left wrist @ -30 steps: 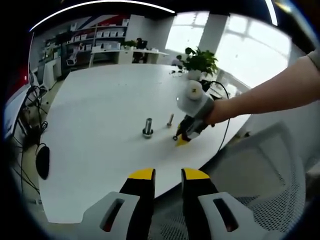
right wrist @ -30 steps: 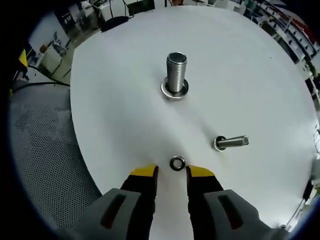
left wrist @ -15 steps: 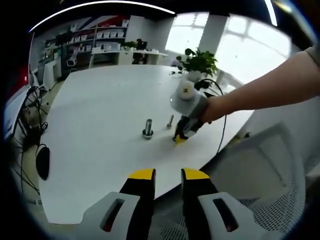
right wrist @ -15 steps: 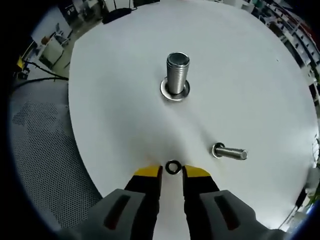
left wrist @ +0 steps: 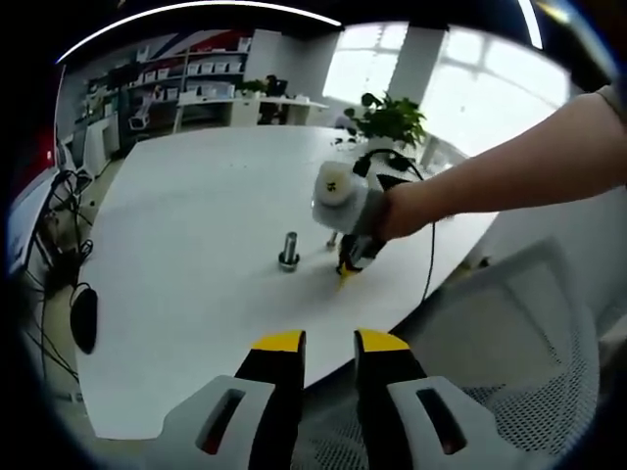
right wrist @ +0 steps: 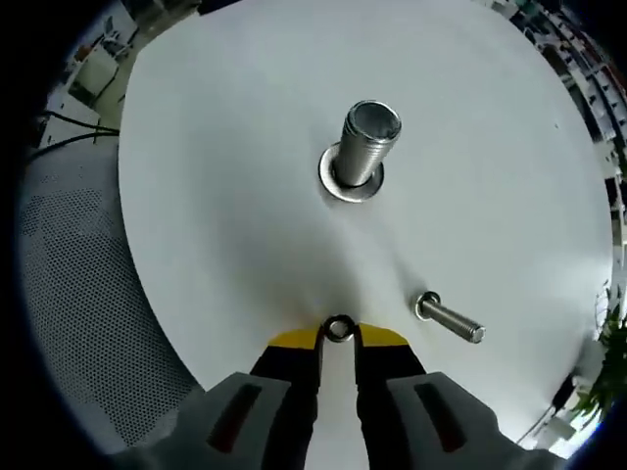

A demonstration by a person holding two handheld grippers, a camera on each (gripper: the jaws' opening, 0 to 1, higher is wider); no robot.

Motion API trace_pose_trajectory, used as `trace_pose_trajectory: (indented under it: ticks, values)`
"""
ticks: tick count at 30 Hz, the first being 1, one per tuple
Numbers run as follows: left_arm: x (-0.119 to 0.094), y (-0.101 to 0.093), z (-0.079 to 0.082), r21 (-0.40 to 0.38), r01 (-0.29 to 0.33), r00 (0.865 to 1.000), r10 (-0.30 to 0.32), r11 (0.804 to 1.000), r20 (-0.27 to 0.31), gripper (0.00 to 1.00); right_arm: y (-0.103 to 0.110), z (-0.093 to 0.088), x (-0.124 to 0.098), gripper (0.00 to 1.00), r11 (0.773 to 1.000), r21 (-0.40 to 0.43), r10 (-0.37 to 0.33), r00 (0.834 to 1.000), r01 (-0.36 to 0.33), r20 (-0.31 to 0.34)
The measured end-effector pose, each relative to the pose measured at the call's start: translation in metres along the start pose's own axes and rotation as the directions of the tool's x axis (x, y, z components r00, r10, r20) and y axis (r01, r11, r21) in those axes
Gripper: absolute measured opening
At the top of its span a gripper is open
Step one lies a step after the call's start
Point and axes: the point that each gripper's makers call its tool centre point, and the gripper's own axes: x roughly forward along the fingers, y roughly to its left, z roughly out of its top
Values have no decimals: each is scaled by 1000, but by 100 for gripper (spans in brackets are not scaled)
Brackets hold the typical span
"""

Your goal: Place the washer onto the threaded stud by aligning its center hole with the stud, sliding it down to the base, and recovering from edge contact or off-axis alignment until the washer reaches the visible bottom stop.

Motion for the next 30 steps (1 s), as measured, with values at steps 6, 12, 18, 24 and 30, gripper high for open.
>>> trace_pose_trajectory:
  ticks: [6,12,18,24,30]
  values:
    - [0,0,0,3,2,1000,-2,1000,-4,17,1,-2,-1,15,999,-27,-29,999,30,18]
    - [1,0,-1,5,3,1000,-3,1000,-6,17,-2,-2,0,15,1000,11,-18,998,17,63]
    - [1,0,-1,7,3,1000,-3,1000,-8,17,-2,-3,0,15,999,46,-29,995,24,100]
    - [2,-1,-2,8,6,1000,-6,1000,-14,17,-2,-4,-1,14,995,98,-31,990,18,138]
    - [2,-1,-3,6,9,1000,-9,1000,-18,17,-1,-3,-3,14,994,112,-38,985,20,166]
